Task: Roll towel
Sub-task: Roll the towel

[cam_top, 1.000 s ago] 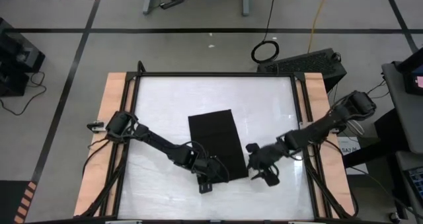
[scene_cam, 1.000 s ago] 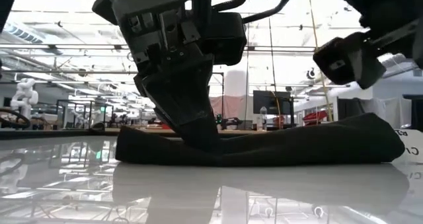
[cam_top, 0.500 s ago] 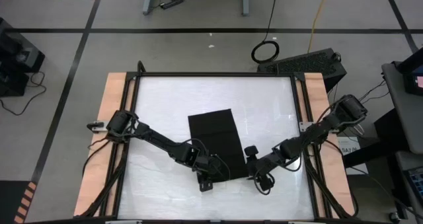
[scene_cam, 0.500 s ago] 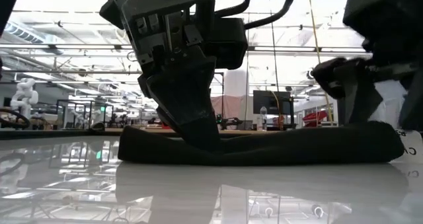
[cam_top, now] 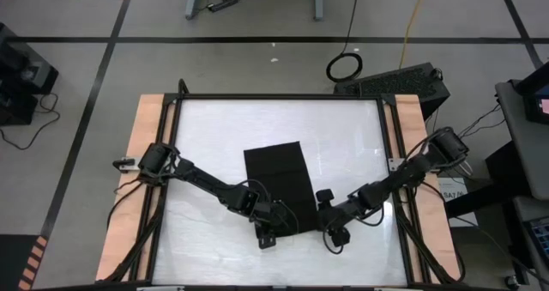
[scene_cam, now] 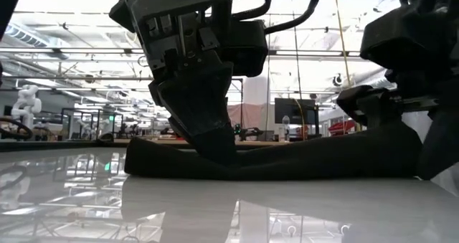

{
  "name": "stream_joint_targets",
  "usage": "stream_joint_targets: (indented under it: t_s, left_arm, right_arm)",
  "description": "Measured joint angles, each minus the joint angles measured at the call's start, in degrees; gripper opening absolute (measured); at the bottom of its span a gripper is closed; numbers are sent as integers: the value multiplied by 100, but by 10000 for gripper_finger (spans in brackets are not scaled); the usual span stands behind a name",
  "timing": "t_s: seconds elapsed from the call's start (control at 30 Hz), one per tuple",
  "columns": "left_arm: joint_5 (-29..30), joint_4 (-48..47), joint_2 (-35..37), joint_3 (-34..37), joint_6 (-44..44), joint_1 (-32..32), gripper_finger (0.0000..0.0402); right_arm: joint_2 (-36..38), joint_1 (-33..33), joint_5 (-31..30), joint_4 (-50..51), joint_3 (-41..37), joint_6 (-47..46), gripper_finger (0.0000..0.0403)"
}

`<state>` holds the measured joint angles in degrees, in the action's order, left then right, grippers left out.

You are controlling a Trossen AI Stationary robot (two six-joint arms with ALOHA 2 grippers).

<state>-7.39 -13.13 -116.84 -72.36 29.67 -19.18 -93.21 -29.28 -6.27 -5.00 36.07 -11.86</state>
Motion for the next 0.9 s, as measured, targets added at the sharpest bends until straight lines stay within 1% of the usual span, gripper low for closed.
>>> stream_joint_targets:
  t_s: [0.17,0.3,0.57,0.8,0.9]
  left_arm:
    - [-6,1,0,0,0,4,68]
    - [-3,2,0,0,0,15,68]
    - [-10,12,-2,0,0,57,68]
    - [-10,18,-7,0,-2,99,68]
    - [-8,18,-7,0,-2,109,68]
  right_arm:
    - [578,-62,-358,14,-5,431,201]
    - [783,-159,-465,55,-6,644,201]
    - [704,-457,-419,-42,-6,818,201]
    - [703,-496,-585,-37,-8,865,201]
    - [582,-458,-587,-26,-8,909,201]
